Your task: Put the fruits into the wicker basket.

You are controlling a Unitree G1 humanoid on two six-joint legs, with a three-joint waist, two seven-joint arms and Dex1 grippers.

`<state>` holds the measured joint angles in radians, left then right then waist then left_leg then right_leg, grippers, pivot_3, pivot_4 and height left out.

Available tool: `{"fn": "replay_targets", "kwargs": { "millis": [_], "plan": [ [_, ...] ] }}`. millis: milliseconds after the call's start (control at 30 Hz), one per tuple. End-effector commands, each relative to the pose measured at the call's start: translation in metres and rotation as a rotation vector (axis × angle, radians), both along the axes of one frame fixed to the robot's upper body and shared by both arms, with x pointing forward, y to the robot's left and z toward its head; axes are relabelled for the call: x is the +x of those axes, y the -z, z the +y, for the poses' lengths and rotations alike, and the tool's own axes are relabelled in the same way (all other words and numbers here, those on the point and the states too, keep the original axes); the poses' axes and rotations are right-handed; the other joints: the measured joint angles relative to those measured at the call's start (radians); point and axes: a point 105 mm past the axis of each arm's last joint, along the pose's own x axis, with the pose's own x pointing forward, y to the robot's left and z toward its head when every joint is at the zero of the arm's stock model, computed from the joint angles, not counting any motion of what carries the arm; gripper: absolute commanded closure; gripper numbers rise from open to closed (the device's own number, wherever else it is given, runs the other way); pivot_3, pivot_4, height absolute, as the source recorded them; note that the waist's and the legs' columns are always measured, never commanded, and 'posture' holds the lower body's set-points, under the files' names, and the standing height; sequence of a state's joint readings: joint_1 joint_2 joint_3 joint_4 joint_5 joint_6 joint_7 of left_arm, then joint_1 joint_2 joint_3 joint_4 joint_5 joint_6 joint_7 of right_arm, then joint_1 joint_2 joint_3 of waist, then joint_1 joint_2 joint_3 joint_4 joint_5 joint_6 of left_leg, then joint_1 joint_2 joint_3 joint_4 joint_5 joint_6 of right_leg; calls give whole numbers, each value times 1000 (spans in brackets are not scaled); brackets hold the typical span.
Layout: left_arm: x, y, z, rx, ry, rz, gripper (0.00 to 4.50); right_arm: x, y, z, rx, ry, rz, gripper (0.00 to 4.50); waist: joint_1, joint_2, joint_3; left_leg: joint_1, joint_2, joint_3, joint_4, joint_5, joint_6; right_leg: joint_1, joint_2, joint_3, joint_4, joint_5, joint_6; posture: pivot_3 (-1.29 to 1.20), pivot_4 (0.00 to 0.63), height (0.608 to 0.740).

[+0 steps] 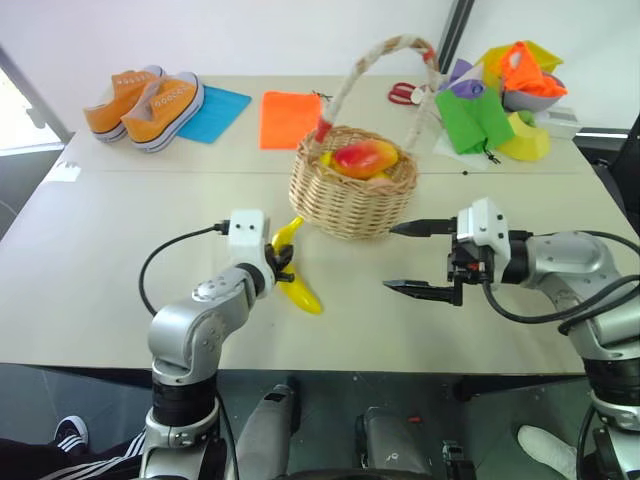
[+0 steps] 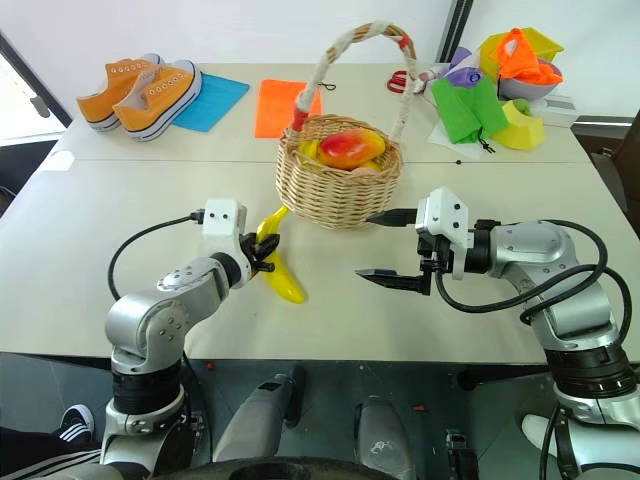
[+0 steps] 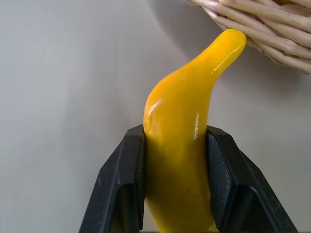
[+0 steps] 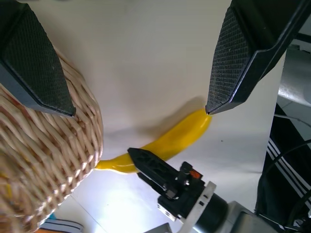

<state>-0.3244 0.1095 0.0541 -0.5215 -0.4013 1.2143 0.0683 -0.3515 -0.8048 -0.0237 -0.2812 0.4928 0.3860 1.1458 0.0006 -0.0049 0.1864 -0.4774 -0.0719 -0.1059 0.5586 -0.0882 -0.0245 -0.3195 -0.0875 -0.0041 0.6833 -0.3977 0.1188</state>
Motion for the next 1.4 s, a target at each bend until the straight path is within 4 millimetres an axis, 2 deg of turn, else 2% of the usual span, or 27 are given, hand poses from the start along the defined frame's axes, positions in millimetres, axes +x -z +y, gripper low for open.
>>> {"fn": "replay_targets", "kwargs": {
  "millis": [33, 133, 200, 333, 400, 467, 567, 667, 733, 833, 933, 1033, 1133, 1233, 1333, 1367, 1400],
  "plan": [
    [-4, -6, 53, 100, -215, -26, 3356, -1, -11, 2, 1, -13, -53, 0, -7, 0, 0, 0, 0, 0, 0, 0, 0, 0, 0, 0, 0, 0, 0, 0, 150, 740],
    [-9, -19, 70, 98, -297, -94, 3356, 1, -10, 1, 2, -13, -51, 0, -13, 0, 0, 0, 0, 0, 0, 0, 0, 0, 0, 0, 0, 0, 0, 0, 150, 740],
    [-11, -30, 72, 74, -307, -161, 3356, 2, -10, 1, 2, -12, -52, 0, -10, 0, 0, 0, 0, 0, 0, 0, 0, -1, 0, 0, 0, 0, 0, 0, 150, 740],
    [-18, -68, -4, -49, 181, -362, 3356, 4, -11, 3, 14, -18, -45, 0, 15, -1, 1, 0, -1, -1, 1, 0, 0, -3, 0, 0, 0, 0, 0, 0, 150, 740],
    [-27, -75, -28, -77, 373, -376, 3356, 5, -11, 3, 16, -18, -41, 0, 26, -1, 1, 0, -2, -1, 1, -2, -3, -2, -1, 0, -2, 0, 0, 0, 150, 740],
    [-30, -78, -41, -47, 496, -400, 3356, 6, -10, 2, 13, -13, -35, 0, 29, -1, 1, 0, -2, 0, 2, -2, -3, -2, -1, 0, -3, 0, 0, 0, 150, 740],
    [-14, -88, -50, -74, 486, -437, 3356, 6, -10, -2, 21, 2, -27, 0, 32, -1, 1, 0, -1, 0, 1, -2, -2, -2, -1, 0, -2, 0, 0, 0, 150, 740],
    [-2, -102, -71, -150, 502, -472, 3356, 6, -10, -8, 23, 22, -26, 0, 37, -2, 1, 0, -1, 0, 1, 0, 0, -2, -1, 0, -2, 0, 0, 0, 150, 740],
    [11, -118, -84, -229, 458, -495, 3356, 6, -10, -13, 34, 41, -15, 0, 41, -3, 2, -1, -1, 0, 1, 0, 0, -1, -1, 0, -3, 0, 0, 0, 150, 740],
    [29, -128, -94, -294, 392, -481, 3356, 6, -9, -17, 40, 65, -15, 0, 38, -5, 3, -2, -2, 0, 2, 0, 1, 0, -1, -1, -3, 1, 1, 0, 150, 740],
    [48, -133, -96, -299, 306, -467, 3356, 4, -5, -15, 41, 71, -12, 0, 31, -5, 3, -2, -1, 0, 2, 0, 1, 1, -1, -1, -2, 1, 2, 0, 150, 740],
    [69, -135, -90, -285, 208, -460, 3356, 4, -7, -14, 53, 83, -23, 0, 21, -5, 3, -2, -1, 1, 1, 0, 1, 0, 0, -1, -1, 1, 2, 0, 150, 740],
    [76, -136, -87, -316, 172, -454, 3356, 4, -7, -14, 53, 94, -30, 0, 11, -5, 3, -2, -2, 0, 2, 0, 1, 1, -1, -1, -1, 1, 2, 0, 150, 740],
    [80, -138, -86, -297, 145, -476, 1934, 4, -7, -15, 54, 103, -34, 0, 11, -5, 3, -2, -2, 0, 2, 0, 1, 1, -1, -1, -1, 1, 2, 0, 150, 740],
    [70, -138, -97, -311, 215, -478, 490, 4, -7, -15, 54, 105, -35, 0, 11, -5, 3, -2, -2, 0, 2, 0, 0, 1, 0, -1, -1, 1, 2, 0, 150, 740],
    [68, -137, -98, -307, 226, -479, 87, 4, -8, -15, 53, 106, -37, 0, 11, -5, 3, -2, -2, 0, 2, 0, 0, 1, 0, -1, -1, 1, 2, 0, 150, 740],
    [66, -135, -97, -276, 233, -492, 87, 5, -8, -16, 53, 106, -38, 0, 11, -5, 3, -2, -2, 0, 2, 0, 0, 1, 0, -1, -1, 1, 2, 0, 150, 740]
  ]
}}
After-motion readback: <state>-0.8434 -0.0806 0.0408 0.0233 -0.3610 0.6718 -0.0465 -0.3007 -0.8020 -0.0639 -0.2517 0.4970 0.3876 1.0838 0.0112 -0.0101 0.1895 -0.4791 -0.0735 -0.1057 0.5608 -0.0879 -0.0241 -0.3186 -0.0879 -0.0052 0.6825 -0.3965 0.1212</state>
